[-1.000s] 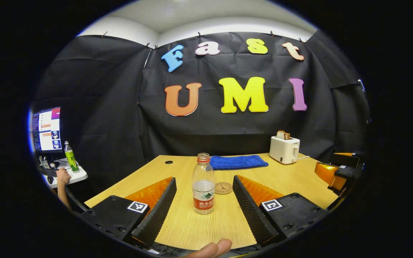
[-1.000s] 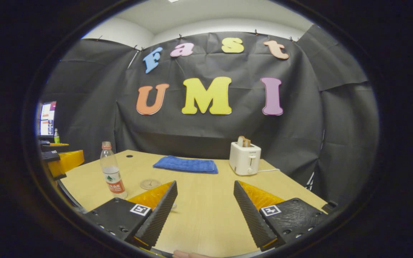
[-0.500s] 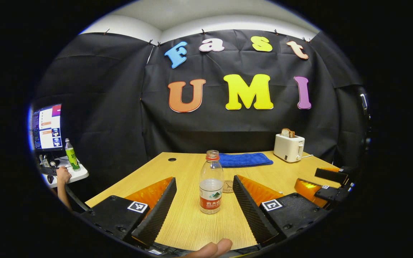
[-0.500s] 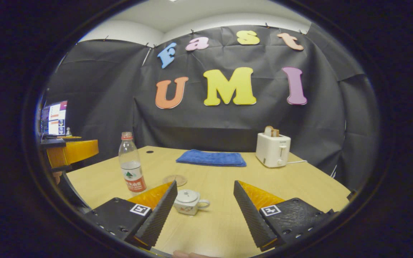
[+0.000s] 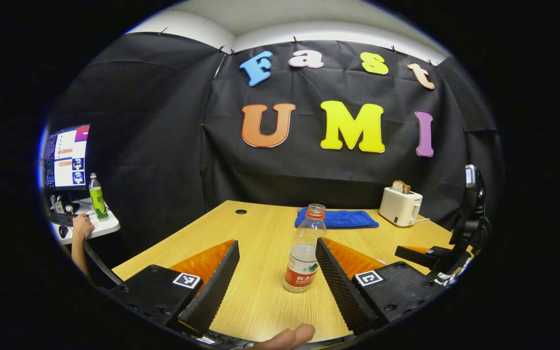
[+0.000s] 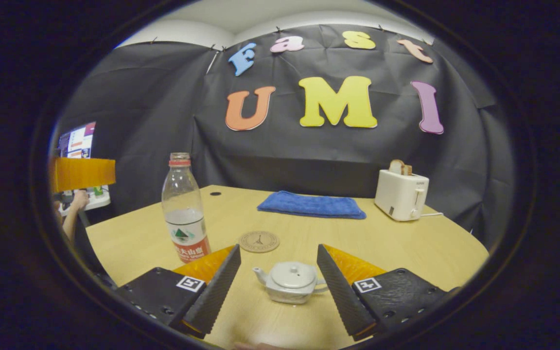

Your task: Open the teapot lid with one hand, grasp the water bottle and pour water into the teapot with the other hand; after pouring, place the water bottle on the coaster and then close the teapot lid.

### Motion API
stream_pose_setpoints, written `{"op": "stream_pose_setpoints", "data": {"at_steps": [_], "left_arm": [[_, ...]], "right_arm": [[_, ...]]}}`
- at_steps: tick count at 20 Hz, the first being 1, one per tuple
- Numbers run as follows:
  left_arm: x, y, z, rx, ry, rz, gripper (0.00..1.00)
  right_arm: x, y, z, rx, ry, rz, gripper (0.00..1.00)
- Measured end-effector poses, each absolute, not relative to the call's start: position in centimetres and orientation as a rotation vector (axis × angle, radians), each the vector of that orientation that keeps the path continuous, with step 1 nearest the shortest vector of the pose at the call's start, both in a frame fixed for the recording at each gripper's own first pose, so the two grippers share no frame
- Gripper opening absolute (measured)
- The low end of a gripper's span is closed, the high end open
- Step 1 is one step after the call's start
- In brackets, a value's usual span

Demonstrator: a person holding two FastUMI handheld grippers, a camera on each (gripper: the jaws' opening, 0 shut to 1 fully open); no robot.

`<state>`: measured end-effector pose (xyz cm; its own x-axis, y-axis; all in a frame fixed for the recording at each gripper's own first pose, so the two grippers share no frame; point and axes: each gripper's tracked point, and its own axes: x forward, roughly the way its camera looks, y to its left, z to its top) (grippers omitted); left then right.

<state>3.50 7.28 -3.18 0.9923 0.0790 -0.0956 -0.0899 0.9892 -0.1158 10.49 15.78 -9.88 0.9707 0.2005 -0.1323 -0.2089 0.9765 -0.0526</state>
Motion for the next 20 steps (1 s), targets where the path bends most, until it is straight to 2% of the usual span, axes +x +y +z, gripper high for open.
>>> {"op": "stream_pose_setpoints", "data": {"at_steps": [3,5,9,10,11,12,13,14,16,17,20], "left_arm": [[3.7,7.5,-3.3,-0.116,0.094,0.097,0.99],[3.7,6.9,-3.1,-0.115,0.086,0.077,0.99],[3.8,6.5,-3.0,-0.106,0.075,0.065,0.99],[3.8,6.3,-3.1,-0.105,0.078,0.061,0.99],[3.8,6.3,-3.2,-0.103,0.081,0.060,0.99],[3.8,6.2,-3.3,-0.101,0.084,0.060,0.99],[3.9,6.2,-3.4,-0.098,0.086,0.060,0.99],[3.9,6.0,-3.5,-0.097,0.086,0.056,0.99],[4.0,5.6,-3.4,-0.091,0.084,0.045,0.99],[4.1,5.5,-3.5,-0.087,0.082,0.044,0.99],[4.2,4.8,-3.6,-0.058,0.069,0.030,0.99]], "right_arm": [[12.3,15.8,-10.9,-0.057,0.134,0.162,0.95],[12.9,15.5,-11.3,-0.051,0.144,0.143,0.91],[13.6,14.9,-11.6,-0.024,0.149,0.113,0.56],[13.7,14.9,-11.8,-0.021,0.157,0.116,0.39],[13.8,14.8,-12.1,-0.017,0.169,0.121,0.33],[13.8,14.9,-12.4,-0.005,0.173,0.134,0.23],[14.0,15.1,-12.4,0.012,0.176,0.143,0.20],[14.0,15.0,-12.4,0.016,0.172,0.149,0.12],[14.3,14.8,-12.2,-0.010,0.173,0.148,0.12],[14.1,14.8,-12.6,-0.025,0.162,0.150,0.05],[14.3,14.8,-12.3,-0.066,0.134,0.144,0.03]]}}
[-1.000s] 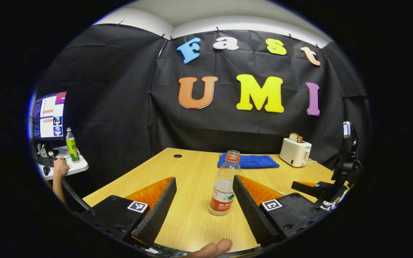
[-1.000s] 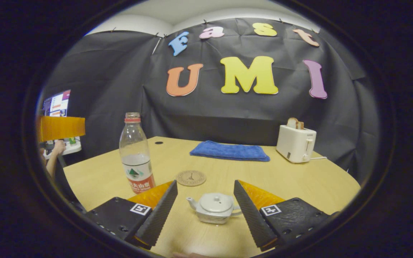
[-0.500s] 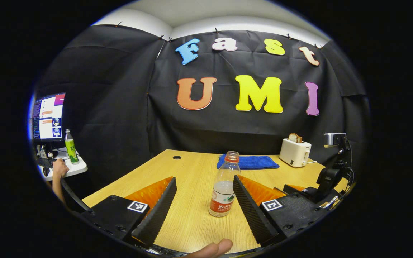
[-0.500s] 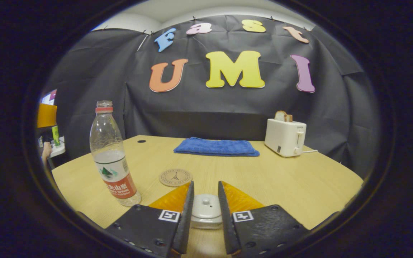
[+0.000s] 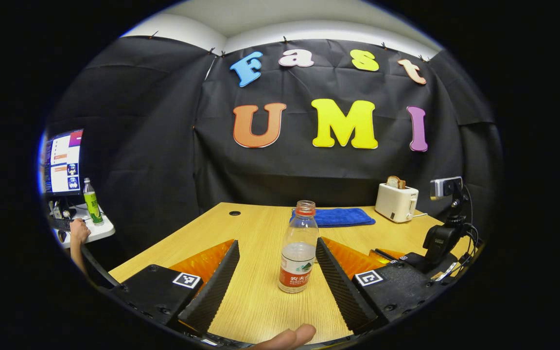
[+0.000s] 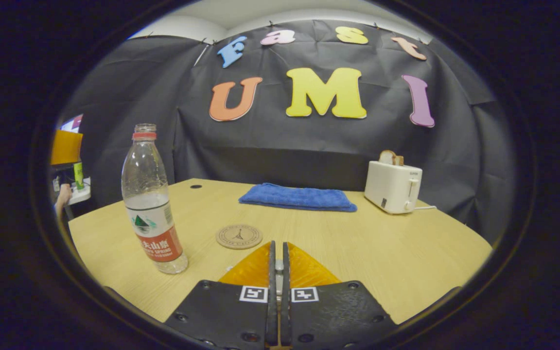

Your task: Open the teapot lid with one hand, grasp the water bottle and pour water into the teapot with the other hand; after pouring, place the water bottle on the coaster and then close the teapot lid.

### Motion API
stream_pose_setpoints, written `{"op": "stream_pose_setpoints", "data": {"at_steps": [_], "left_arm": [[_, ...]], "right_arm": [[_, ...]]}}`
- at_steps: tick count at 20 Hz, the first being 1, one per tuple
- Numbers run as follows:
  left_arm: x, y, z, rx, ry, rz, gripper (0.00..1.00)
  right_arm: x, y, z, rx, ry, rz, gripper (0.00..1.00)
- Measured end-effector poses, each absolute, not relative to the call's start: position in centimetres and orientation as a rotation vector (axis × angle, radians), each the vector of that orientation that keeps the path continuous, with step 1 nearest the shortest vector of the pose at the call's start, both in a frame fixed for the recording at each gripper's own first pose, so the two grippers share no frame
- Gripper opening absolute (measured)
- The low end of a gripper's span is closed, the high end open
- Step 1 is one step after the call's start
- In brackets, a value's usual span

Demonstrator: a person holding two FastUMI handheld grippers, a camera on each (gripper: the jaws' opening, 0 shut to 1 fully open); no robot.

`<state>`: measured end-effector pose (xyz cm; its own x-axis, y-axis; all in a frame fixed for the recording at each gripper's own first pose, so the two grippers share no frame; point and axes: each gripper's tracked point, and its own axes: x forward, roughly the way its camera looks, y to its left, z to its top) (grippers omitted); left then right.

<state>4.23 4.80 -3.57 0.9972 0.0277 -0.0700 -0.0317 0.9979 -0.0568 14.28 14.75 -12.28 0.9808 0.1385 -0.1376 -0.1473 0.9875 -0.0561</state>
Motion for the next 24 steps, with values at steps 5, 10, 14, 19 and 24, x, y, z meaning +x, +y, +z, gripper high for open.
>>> {"op": "stream_pose_setpoints", "data": {"at_steps": [5,10,14,19,24], "left_arm": [[4.7,2.3,-5.7,-0.070,0.099,-0.074,0.99],[6.3,2.4,-8.0,-0.037,0.091,-0.084,0.99],[8.5,2.2,-9.7,-0.021,0.061,-0.095,0.99],[11.4,1.6,-10.7,-0.063,0.033,-0.117,0.99],[14.1,2.4,-10.4,-0.066,0.011,-0.095,0.99]], "right_arm": [[13.9,14.5,-11.0,-0.068,0.083,0.151,0.00],[12.3,13.1,-7.1,-0.050,0.008,0.158,0.00],[10.0,10.3,-4.1,-0.026,-0.031,0.156,0.00],[7.1,6.9,-1.7,-0.026,-0.089,0.138,0.00],[5.0,4.0,-0.5,-0.033,-0.132,0.108,0.00]]}}
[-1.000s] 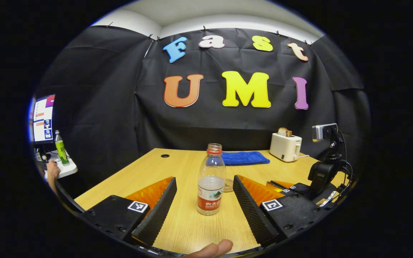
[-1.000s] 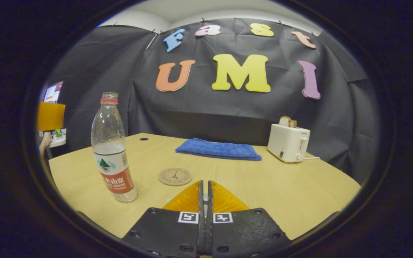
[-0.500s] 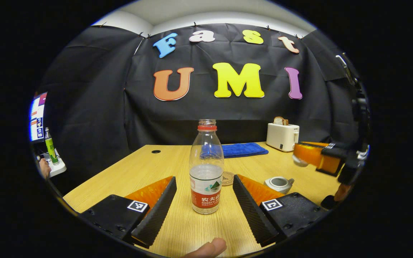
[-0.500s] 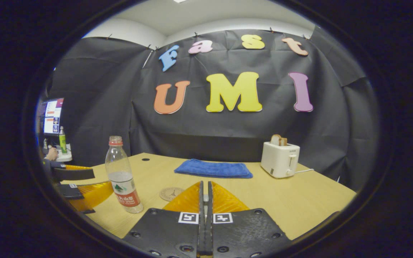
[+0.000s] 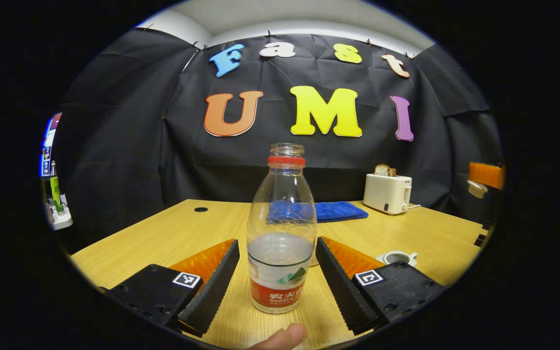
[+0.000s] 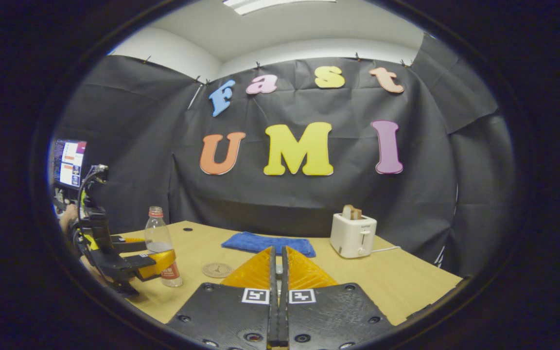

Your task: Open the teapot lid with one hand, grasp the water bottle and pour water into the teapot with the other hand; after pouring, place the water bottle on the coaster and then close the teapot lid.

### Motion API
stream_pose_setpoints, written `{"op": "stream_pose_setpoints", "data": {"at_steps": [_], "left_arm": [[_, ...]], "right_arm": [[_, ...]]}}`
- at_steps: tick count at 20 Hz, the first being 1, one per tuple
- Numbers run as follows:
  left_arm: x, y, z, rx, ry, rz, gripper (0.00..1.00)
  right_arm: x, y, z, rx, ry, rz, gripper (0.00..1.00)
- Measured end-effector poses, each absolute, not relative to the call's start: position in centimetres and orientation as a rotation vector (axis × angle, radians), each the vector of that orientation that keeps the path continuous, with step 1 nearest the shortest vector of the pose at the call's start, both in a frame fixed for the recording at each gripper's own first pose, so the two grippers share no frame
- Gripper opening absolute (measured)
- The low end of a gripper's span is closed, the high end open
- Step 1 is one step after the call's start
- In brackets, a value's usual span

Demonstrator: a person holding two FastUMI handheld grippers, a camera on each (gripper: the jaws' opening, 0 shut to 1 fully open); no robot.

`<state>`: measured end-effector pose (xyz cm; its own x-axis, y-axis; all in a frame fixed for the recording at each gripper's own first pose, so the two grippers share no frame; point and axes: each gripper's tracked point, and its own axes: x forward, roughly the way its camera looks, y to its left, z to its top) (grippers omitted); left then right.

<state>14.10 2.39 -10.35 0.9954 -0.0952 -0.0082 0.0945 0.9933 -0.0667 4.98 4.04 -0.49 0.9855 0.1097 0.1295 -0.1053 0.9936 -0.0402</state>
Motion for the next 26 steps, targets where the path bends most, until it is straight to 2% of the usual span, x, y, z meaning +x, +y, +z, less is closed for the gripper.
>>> {"op": "stream_pose_setpoints", "data": {"at_steps": [3,8,9,11,12,13,14,19,26], "left_arm": [[15.0,2.6,-10.5,-0.068,-0.005,-0.087,0.97],[15.3,2.1,-12.0,-0.029,0.020,-0.101,0.93],[15.1,2.1,-12.1,-0.015,0.032,-0.100,0.84],[14.6,1.5,-11.6,0.010,0.036,-0.116,0.78],[14.3,1.5,-11.1,0.031,0.029,-0.110,0.78],[14.1,1.4,-10.6,0.058,0.025,-0.108,0.77],[13.9,1.3,-10.2,0.089,0.024,-0.105,0.77],[13.3,1.1,-8.8,0.300,0.025,-0.073,0.76],[13.8,0.2,-9.9,0.641,0.097,-0.038,0.76]], "right_arm": [[4.1,3.3,-0.7,-0.021,-0.133,0.110,0.02],[4.1,2.4,-1.1,-0.011,-0.119,0.110,0.00],[4.1,2.2,-1.1,-0.012,-0.119,0.108,0.00],[4.0,1.8,-1.0,-0.010,-0.120,0.103,0.00],[4.0,1.6,-1.0,-0.010,-0.118,0.100,0.02],[4.1,1.5,-0.9,-0.011,-0.118,0.097,0.00],[4.0,1.3,-0.8,-0.012,-0.118,0.093,0.02],[4.2,0.7,-0.8,-0.016,-0.118,0.085,0.02],[4.9,-1.0,-1.0,-0.016,-0.106,0.053,0.00]]}}
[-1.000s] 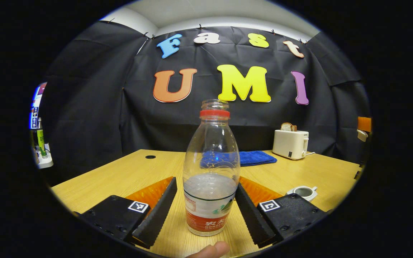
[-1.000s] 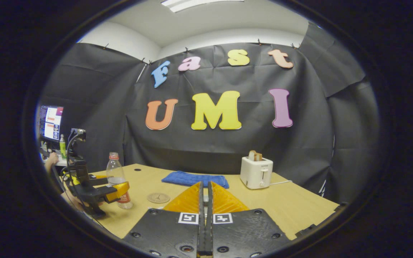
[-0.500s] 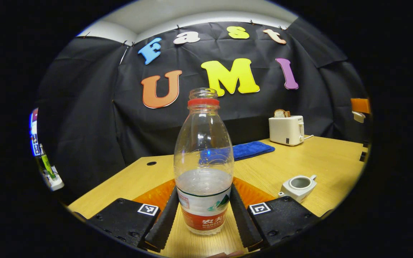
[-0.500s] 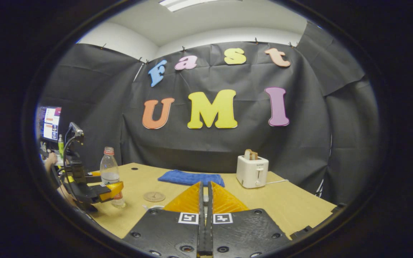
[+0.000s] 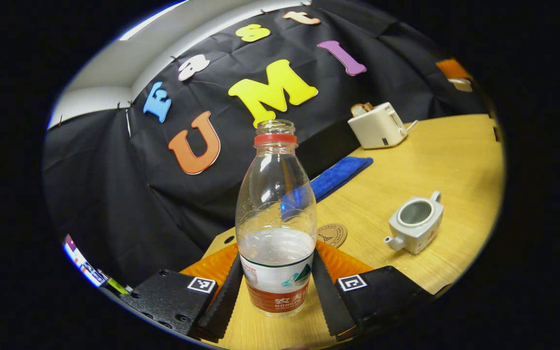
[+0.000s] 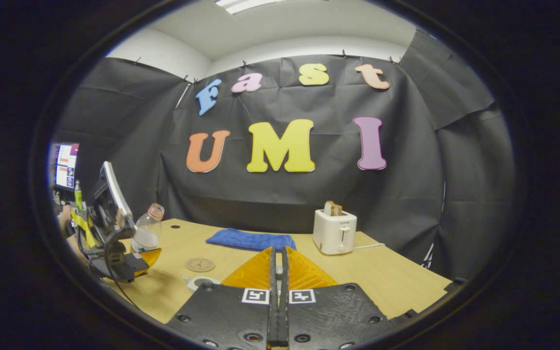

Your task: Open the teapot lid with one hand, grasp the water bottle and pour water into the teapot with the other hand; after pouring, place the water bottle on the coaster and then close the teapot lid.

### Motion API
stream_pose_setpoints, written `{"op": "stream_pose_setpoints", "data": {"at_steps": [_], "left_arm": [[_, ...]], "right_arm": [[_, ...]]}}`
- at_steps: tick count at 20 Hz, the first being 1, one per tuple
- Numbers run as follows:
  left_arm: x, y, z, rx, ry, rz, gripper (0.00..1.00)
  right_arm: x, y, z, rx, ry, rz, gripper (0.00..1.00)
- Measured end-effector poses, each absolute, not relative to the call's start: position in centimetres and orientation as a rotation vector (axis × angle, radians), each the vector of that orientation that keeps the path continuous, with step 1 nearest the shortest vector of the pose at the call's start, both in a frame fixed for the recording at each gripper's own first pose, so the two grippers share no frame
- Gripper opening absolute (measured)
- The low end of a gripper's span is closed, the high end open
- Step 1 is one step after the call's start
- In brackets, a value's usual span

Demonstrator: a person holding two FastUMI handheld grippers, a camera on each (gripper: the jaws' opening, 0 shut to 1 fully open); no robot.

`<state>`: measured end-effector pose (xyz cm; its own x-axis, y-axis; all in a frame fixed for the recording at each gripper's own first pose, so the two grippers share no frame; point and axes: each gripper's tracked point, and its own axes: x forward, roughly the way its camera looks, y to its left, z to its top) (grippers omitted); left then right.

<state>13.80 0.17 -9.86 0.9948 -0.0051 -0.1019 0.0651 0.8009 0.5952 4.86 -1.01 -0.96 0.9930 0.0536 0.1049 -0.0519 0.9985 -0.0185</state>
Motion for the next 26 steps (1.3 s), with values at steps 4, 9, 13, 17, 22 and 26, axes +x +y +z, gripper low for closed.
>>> {"op": "stream_pose_setpoints", "data": {"at_steps": [4,9,13,17,22,26], "left_arm": [[13.8,-0.6,-10.8,0.893,0.138,-0.035,0.75],[13.1,-1.3,-10.8,1.051,0.174,-0.046,0.75],[12.9,-1.5,-11.4,1.169,0.226,-0.065,0.75],[12.9,-1.2,-11.0,1.346,0.268,-0.062,0.75],[12.5,-1.4,-11.4,1.481,0.296,-0.084,0.75],[12.4,-1.4,-11.6,1.566,0.305,-0.084,0.75]], "right_arm": [[5.2,-1.3,-1.2,-0.020,-0.099,0.051,0.00],[5.5,-2.0,-1.4,-0.025,-0.089,0.041,0.00],[5.9,-2.7,-1.6,-0.024,-0.081,0.026,0.00],[6.0,-3.3,-1.6,-0.019,-0.081,0.019,0.02],[6.2,-3.8,-1.7,-0.007,-0.075,0.017,0.02],[6.4,-4.4,-1.5,0.001,-0.079,0.012,0.00]]}}
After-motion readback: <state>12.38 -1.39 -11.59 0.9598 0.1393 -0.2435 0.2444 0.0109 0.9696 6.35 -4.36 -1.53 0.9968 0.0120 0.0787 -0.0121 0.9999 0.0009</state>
